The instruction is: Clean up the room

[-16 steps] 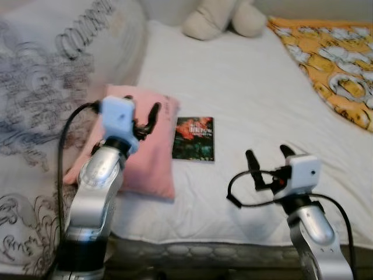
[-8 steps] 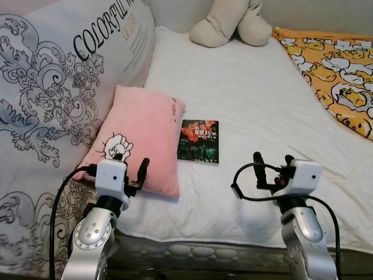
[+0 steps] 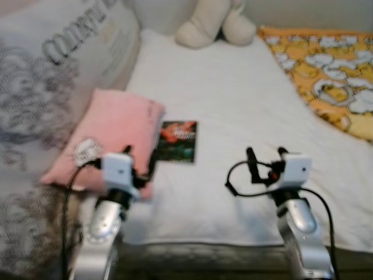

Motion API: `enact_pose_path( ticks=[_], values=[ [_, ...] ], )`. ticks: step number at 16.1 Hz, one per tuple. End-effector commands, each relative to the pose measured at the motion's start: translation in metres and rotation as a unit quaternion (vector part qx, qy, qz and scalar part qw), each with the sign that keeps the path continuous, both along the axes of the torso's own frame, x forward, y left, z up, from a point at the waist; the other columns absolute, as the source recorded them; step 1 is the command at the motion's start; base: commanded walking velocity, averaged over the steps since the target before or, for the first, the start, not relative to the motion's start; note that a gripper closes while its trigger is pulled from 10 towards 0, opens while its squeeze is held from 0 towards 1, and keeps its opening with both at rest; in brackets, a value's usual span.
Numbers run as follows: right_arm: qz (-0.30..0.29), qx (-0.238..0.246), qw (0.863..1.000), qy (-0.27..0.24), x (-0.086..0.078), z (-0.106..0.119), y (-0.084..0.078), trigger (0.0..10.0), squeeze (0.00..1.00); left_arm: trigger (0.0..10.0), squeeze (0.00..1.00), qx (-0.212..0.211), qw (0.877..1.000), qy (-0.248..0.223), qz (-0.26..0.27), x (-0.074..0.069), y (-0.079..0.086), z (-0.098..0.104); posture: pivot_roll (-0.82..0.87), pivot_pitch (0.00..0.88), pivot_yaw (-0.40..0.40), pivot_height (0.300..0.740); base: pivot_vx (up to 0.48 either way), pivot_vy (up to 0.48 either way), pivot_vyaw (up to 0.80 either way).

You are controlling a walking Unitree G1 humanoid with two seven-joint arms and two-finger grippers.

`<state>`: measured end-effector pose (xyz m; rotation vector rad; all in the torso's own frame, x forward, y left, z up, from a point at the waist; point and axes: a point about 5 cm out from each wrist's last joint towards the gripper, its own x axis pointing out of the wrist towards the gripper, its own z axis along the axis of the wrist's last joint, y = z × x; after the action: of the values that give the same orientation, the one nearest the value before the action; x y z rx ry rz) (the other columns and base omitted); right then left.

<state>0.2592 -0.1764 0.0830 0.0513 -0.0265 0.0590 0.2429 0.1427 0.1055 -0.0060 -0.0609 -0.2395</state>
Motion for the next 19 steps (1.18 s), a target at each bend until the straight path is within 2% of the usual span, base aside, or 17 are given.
enact_pose_path(
  ticks=[1, 5, 10, 14, 19],
  values=[
    [0.003, 0.001, 1.0, -0.004, 0.001, 0.0, 0.003, 10.0, 0.0, 10.0, 0.0, 0.001, 1.0, -0.008, -0.001, 0.0, 0.004, 0.003, -0.04, 0.0, 0.024, 0.736, 0.0, -0.472, 0.0],
    [0.008, -0.005, 1.0, -0.003, 0.001, -0.001, 0.004, 10.0, 0.0, 10.0, 0.0, 0.002, 1.0, -0.015, -0.017, 0.001, 0.0, 0.004, -0.05, 0.0, 0.024, 0.736, 0.0, -0.471, 0.0],
    [-0.004, -0.012, 1.0, -0.008, 0.003, 0.001, 0.002, 10.0, 0.0, 10.0, 0.0, 0.014, 0.999, -0.019, -0.036, 0.013, -0.002, 0.007, -0.06, 0.0, 0.036, 0.736, 0.0, -0.445, 0.0],
    [-0.037, -0.026, 0.999, -0.01, 0.001, 0.0, -0.006, 10.0, 0.0, 10.0, 0.0, 0.021, 0.998, -0.018, -0.052, 0.019, -0.005, 0.006, -0.08, 0.0, 0.05, 0.736, 0.266, -0.396, 0.0],
    [-0.04, -0.031, 0.999, -0.009, -0.003, -0.001, -0.006, 10.0, 0.0, 10.0, 0.0, 0.025, 0.997, -0.015, -0.067, 0.029, -0.008, 0.006, -0.1, 0.0, 0.067, 0.736, 0.296, -0.375, 0.0]
  ],
)
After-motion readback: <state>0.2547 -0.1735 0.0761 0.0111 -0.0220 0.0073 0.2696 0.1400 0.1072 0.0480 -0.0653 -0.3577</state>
